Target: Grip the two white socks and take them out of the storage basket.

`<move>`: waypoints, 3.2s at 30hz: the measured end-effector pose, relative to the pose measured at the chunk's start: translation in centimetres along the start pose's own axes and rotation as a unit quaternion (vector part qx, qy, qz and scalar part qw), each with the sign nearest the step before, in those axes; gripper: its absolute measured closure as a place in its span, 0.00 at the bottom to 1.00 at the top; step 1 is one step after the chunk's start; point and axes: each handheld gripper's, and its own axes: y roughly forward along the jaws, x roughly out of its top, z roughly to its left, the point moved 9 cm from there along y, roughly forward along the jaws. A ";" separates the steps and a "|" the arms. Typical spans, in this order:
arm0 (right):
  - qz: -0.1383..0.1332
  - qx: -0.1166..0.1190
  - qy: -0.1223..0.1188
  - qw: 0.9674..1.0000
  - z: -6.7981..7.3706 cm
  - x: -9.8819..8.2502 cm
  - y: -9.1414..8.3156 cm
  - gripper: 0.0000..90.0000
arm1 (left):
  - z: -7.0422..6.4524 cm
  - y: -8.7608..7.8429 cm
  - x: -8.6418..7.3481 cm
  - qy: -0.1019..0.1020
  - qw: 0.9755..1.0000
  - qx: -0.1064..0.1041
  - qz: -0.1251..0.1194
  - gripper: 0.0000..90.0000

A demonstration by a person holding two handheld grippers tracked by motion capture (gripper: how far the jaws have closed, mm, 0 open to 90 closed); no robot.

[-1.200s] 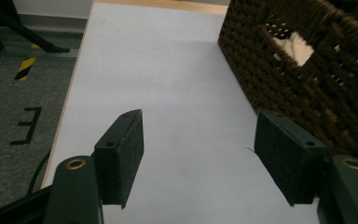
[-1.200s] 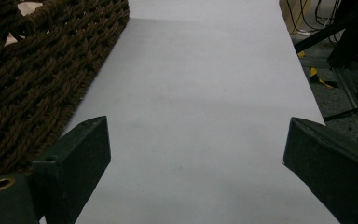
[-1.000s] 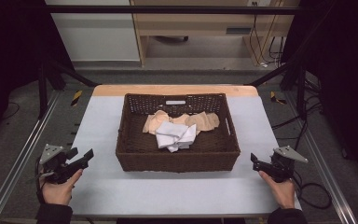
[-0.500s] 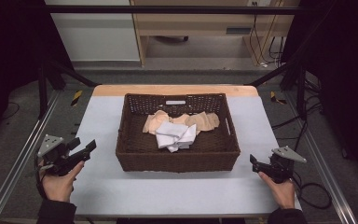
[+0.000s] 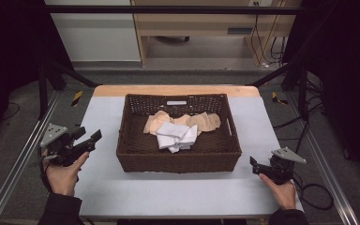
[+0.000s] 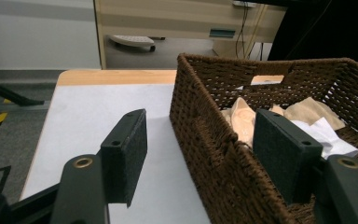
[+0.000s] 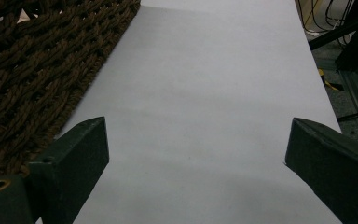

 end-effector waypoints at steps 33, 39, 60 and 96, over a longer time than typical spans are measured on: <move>-0.014 -0.002 0.000 1.000 0.1 0.0 0.2 0.10 | -9.8 4.4 5.9 0.050 0.996 -0.055 -0.039 0.40; -0.015 -0.004 -0.001 1.000 0.0 0.0 0.2 0.10 | -11.0 5.6 6.2 0.056 0.996 -0.061 -0.043 0.40; -0.015 -0.004 -0.011 1.000 0.1 -0.1 0.3 0.10 | -12.1 10.6 6.5 0.073 0.996 -0.054 -0.011 0.39; -0.008 0.000 -0.016 1.000 0.3 -0.2 0.4 0.10 | -11.9 19.7 -1.0 0.109 0.987 -0.034 0.114 0.47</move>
